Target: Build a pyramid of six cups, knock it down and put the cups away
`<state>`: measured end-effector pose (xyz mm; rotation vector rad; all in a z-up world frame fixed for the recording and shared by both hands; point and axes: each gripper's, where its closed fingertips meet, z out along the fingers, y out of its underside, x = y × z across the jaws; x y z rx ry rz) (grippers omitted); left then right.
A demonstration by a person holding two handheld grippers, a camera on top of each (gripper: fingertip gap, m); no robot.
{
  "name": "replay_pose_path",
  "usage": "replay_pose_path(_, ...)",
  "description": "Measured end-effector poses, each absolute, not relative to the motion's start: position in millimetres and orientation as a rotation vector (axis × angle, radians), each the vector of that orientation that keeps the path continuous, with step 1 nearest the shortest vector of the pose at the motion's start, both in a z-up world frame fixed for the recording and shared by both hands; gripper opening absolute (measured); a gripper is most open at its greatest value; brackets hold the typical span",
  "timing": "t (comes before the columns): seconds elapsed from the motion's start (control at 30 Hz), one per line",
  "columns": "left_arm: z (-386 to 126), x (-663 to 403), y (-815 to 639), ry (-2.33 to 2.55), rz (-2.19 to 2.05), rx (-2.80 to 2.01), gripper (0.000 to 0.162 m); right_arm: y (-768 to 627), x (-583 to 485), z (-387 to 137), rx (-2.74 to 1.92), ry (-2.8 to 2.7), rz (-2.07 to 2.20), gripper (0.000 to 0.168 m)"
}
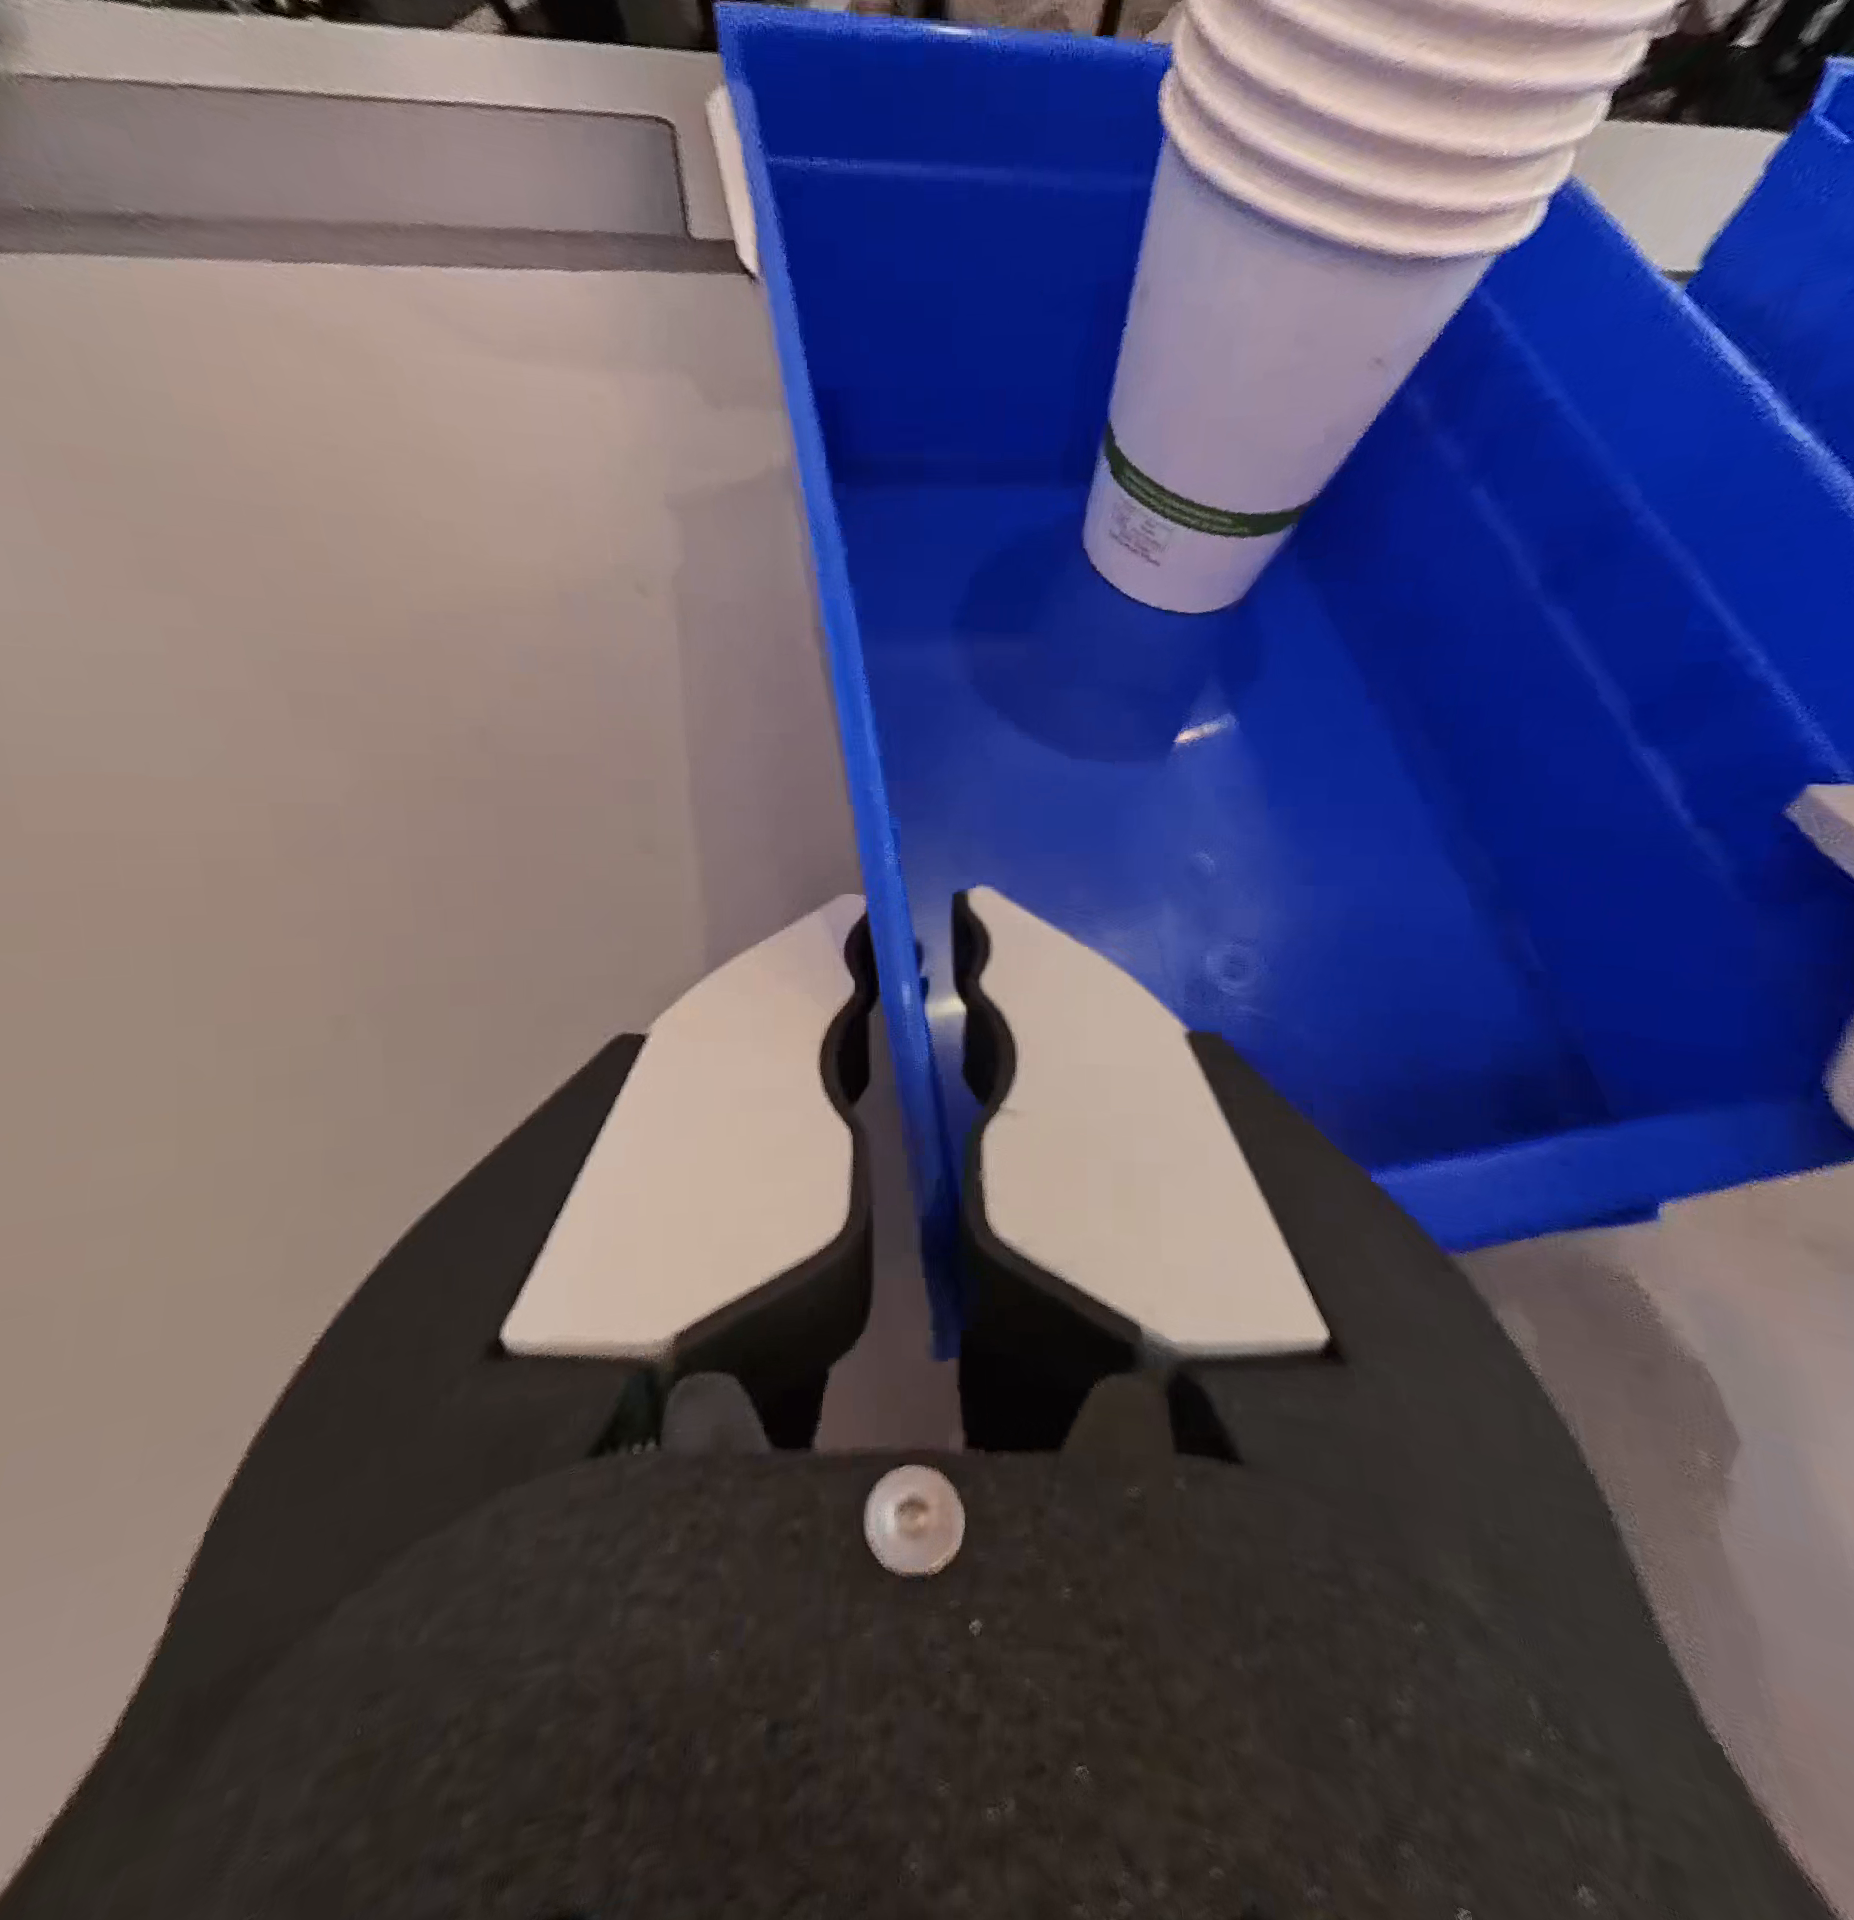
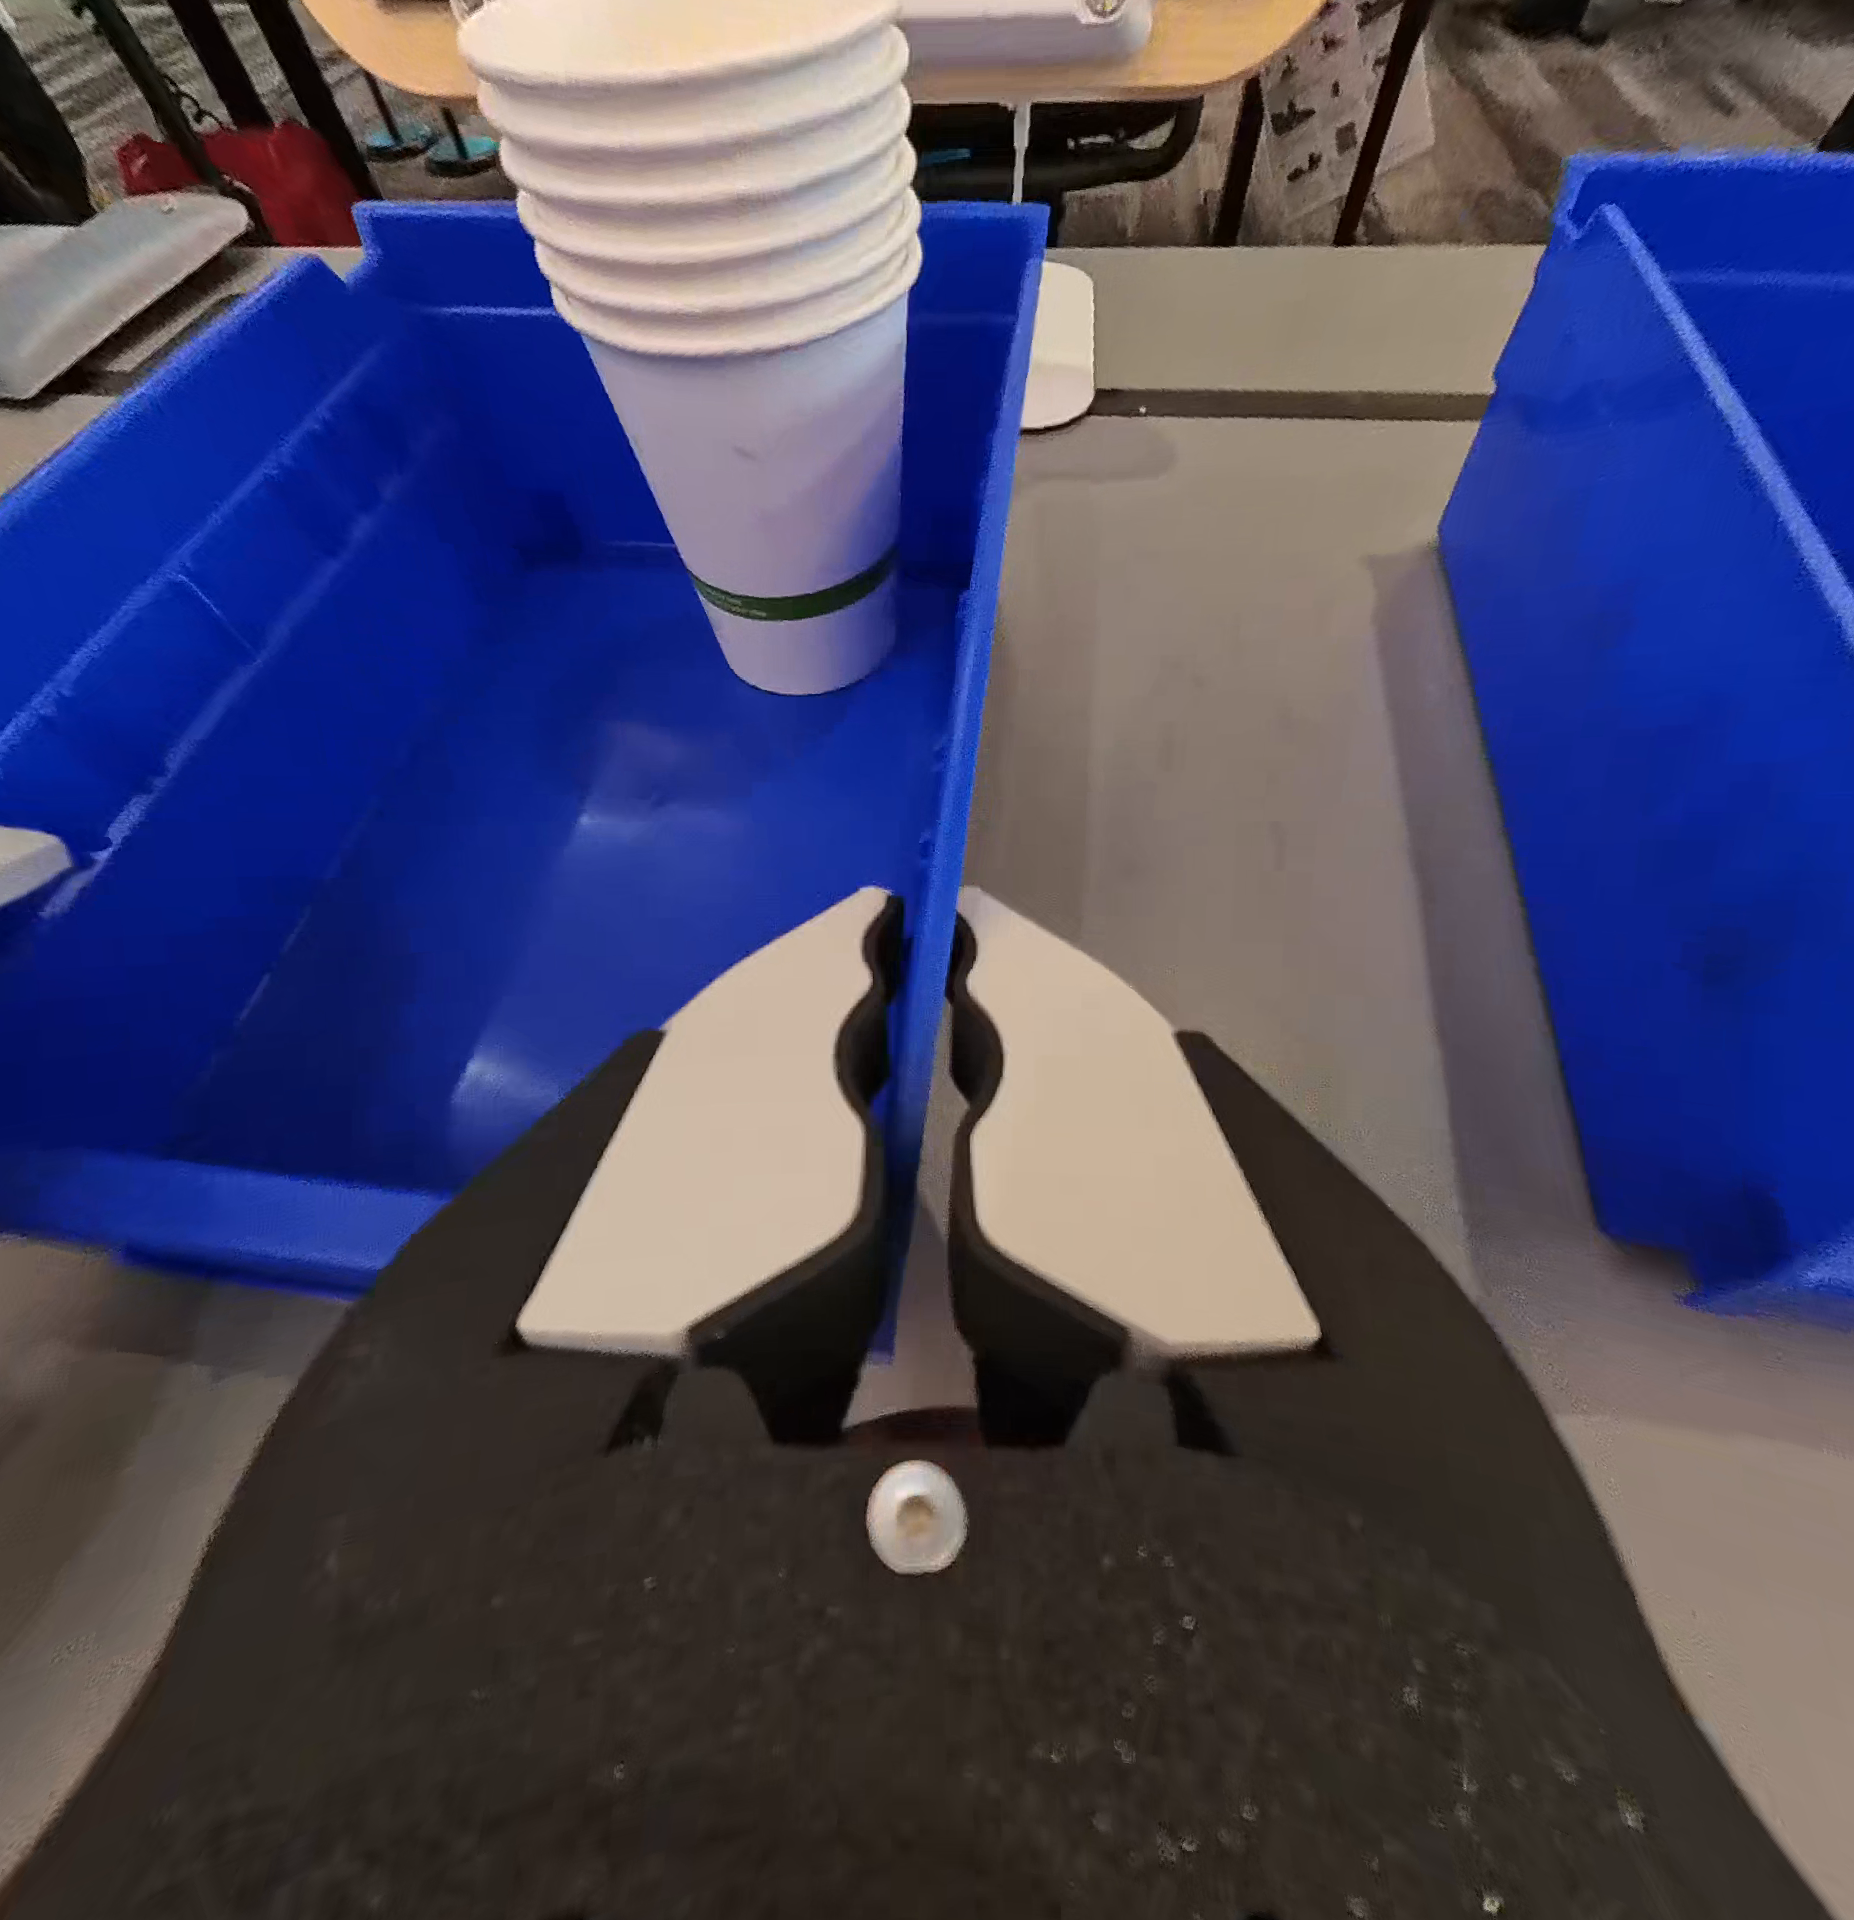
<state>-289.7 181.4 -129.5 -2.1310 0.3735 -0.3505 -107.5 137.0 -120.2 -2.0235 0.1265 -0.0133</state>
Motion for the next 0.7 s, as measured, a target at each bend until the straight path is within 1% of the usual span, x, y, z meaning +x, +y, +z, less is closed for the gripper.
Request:
replay_pose_path(0.03,-128.9,-294.1,183.6,0.37,-0.316,-2.134,0.007,136.6,-111.0,-117.9,-2.015,0.129,-0.03,0.005)
replay_pose_path(0.07,-127.6,-298.4,185.0,0.37,-0.305,-2.132,0.005,135.7,-115.2,-116.5,-2.017,0.14,-0.049,0.005)
replay_pose_path(0.2,-116.3,-335.1,192.5,0.321,-0.295,-2.126,0.005,145.3,-153.8,-101.7,-1.972,0.119,-0.053,0.003)
replay_pose_path(0.4,-88.9,-431.4,214.2,0.252,-0.222,-2.059,0.004,172.2,-250.1,-83.8,-1.916,0.064,0.001,0.004)
replay_pose_path(0.53,-87.2,-487.2,224.4,0.208,-0.173,-2.031,0.004,185.7,-301.4,-94.5,-1.915,0.008,-0.009,0.004)
replay_pose_path(0.7,-102.9,-517.9,231.6,0.195,-0.143,-2.07,0.004,199.5,-329.2,-111.1,-1.971,0.008,0.014,0.003)
